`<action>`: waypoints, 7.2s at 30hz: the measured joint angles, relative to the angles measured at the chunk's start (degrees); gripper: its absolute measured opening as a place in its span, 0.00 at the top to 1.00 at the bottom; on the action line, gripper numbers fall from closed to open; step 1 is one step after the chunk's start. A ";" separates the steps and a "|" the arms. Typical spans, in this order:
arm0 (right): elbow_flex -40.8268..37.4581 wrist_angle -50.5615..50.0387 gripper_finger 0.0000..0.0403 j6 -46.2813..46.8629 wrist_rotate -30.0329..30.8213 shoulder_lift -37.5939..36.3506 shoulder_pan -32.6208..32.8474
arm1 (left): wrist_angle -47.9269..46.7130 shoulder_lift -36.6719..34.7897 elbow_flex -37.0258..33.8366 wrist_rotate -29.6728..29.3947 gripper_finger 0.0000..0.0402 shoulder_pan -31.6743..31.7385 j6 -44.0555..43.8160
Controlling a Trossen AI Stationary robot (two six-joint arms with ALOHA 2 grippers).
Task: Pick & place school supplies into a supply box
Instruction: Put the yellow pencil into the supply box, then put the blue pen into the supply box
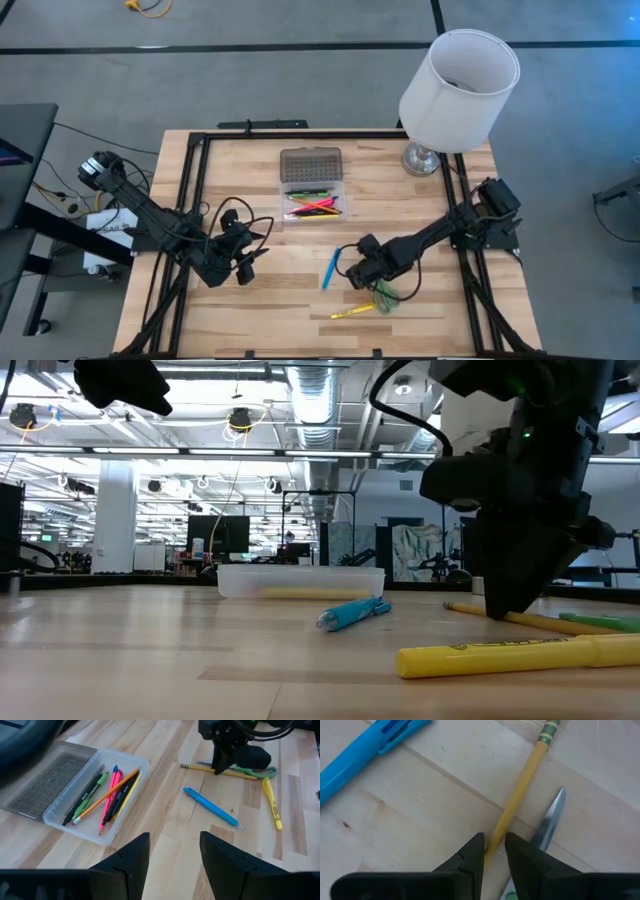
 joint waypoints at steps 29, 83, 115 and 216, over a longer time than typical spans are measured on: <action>-0.13 4.28 0.98 -6.49 -6.33 0.19 -3.91 | 0.04 0.00 0.00 -0.09 0.58 0.00 0.55; -0.15 3.89 1.00 -9.68 -10.63 0.19 -4.49 | -0.92 0.00 0.00 -0.09 0.58 0.00 0.63; 9.92 -0.36 1.00 -18.42 -10.64 0.43 -4.48 | -0.97 0.00 0.00 -0.09 0.58 0.01 0.96; 24.09 -23.98 0.72 -38.93 4.41 -10.96 -6.74 | 12.39 3.89 0.02 0.38 0.58 3.52 -1.96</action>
